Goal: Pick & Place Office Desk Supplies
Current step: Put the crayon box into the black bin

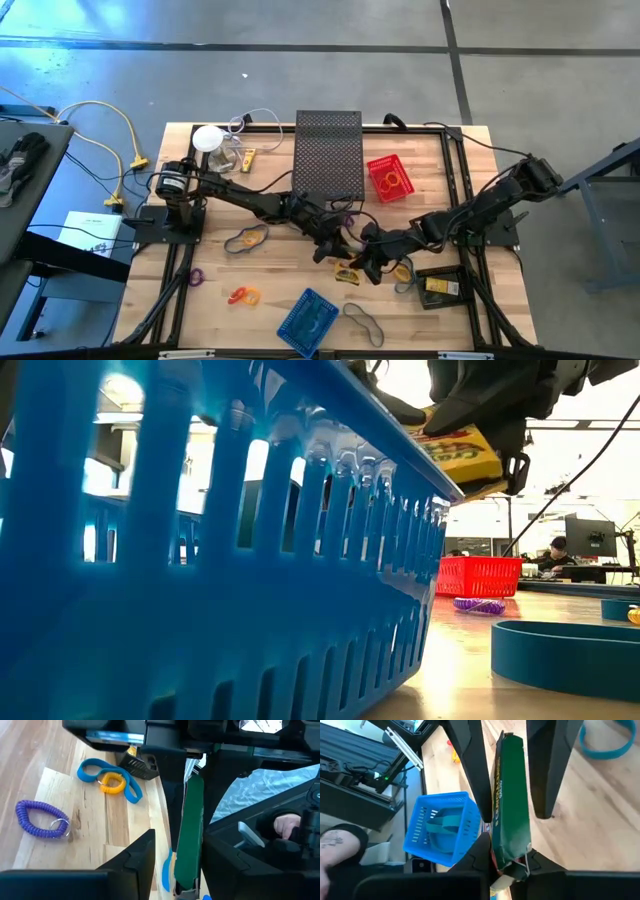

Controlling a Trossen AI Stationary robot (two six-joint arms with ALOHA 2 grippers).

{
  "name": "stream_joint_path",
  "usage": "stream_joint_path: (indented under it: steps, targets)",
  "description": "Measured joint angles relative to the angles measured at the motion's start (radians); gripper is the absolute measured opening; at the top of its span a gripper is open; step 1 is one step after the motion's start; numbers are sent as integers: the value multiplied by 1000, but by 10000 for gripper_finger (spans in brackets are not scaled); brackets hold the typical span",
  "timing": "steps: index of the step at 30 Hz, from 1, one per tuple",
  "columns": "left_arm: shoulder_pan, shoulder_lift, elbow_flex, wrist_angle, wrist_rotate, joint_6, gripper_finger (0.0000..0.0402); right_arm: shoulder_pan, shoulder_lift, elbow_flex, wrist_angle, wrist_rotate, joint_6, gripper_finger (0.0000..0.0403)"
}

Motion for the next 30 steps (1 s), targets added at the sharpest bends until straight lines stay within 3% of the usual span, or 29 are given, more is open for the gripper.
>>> stream_joint_path:
  steps: [11,17,22,30]
  targets:
    - [26,0,1,19,14,0,137,87,0,0,2,-184,212,20]
    - [41,0,1,19,49,0,137,185,-28,0,0,-179,357,20]
    - [45,0,1,19,55,0,137,306,-127,1,-70,-28,491,20]
    - [45,0,1,29,60,0,137,561,-265,1,-453,296,932,19]
